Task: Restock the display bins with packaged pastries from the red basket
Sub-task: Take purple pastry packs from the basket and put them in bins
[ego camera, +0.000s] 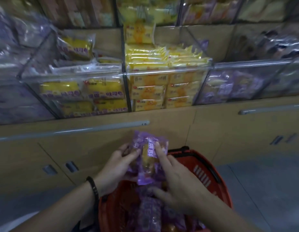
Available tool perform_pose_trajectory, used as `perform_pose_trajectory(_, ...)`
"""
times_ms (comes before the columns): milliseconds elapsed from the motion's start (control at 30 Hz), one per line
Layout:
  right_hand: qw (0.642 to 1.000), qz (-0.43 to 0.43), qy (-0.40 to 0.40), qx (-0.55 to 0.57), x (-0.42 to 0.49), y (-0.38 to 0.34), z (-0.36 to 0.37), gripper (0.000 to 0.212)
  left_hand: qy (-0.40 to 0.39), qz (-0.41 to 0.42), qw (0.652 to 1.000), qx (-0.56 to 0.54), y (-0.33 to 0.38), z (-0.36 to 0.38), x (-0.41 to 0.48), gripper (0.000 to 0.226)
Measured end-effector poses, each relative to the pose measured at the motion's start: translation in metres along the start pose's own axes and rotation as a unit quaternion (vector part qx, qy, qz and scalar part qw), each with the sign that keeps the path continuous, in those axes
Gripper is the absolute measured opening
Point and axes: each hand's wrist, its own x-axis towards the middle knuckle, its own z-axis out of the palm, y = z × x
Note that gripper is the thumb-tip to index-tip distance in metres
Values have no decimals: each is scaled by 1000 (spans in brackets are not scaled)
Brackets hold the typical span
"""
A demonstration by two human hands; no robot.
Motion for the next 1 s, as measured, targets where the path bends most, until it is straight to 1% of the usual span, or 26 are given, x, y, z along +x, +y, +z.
perform_pose_trajectory(33,999,-15,-9,36,-5,-4,-9,108,1,13,1000,-3,2,6,-10,25)
perform_pose_trajectory(67,998,-24,0,60,-9,-9,-21,101,1,17,1000,-15,5,11,-19,26)
perform_pose_trajectory(133,996,-24,49,74,-17,-16,-41,80,-17,18,998,-54,13,17,-39,31)
perform_pose_trajectory(167,994,-24,79,68,-21,-20,-48,74,-36,24,997,-59,19,20,-47,34)
perform_pose_trajectory(200,993,-23,102,61,-24,-25,-55,72,-55,43,996,-47,22,22,-53,37)
perform_pose_trajectory(267,990,-9,129,64,-32,-35,-67,69,-81,103,991,-11,32,29,-62,53)
perform_pose_trajectory(333,986,9,151,66,-42,-41,-81,66,-77,154,985,29,45,37,-66,64)
perform_pose_trajectory(400,980,16,193,36,-50,-44,-102,62,-65,190,978,61,61,44,-69,68)
perform_pose_trajectory(433,976,17,217,15,-53,-46,-113,63,-60,210,973,77,70,48,-71,67)
perform_pose_trajectory(467,973,17,231,-9,-54,-49,-125,70,-55,233,966,95,79,53,-74,66)
perform_pose_trajectory(567,971,-4,221,-86,-52,-57,-162,111,-22,292,947,131,108,72,-80,62)
perform_pose_trajectory(600,971,-9,212,-108,-51,-61,-174,117,-8,306,942,140,119,78,-81,63)
perform_pose_trajectory(667,969,-15,200,-143,-46,-64,-193,117,8,332,927,175,143,89,-79,68)
perform_pose_trajectory(700,967,-12,202,-153,-43,-65,-201,115,-2,337,922,194,156,93,-78,72)
perform_pose_trajectory(767,959,-2,235,-160,-34,-60,-221,106,-52,340,914,214,185,103,-75,75)
perform_pose_trajectory(800,954,6,254,-160,-29,-55,-232,100,-82,340,913,212,200,110,-70,71)
perform_pose_trajectory(833,949,15,268,-168,-24,-50,-243,94,-112,337,914,197,214,116,-66,62)
perform_pose_trajectory(900,937,33,288,-195,-14,-38,-267,87,-162,313,926,139,243,131,-52,45)
perform_pose_trajectory(933,933,43,298,-195,-9,-31,-277,86,-166,300,931,127,257,137,-42,40)
perform_pose_trajectory(1000,927,67,319,-183,4,-18,-296,83,-160,290,933,140,280,150,-19,34)
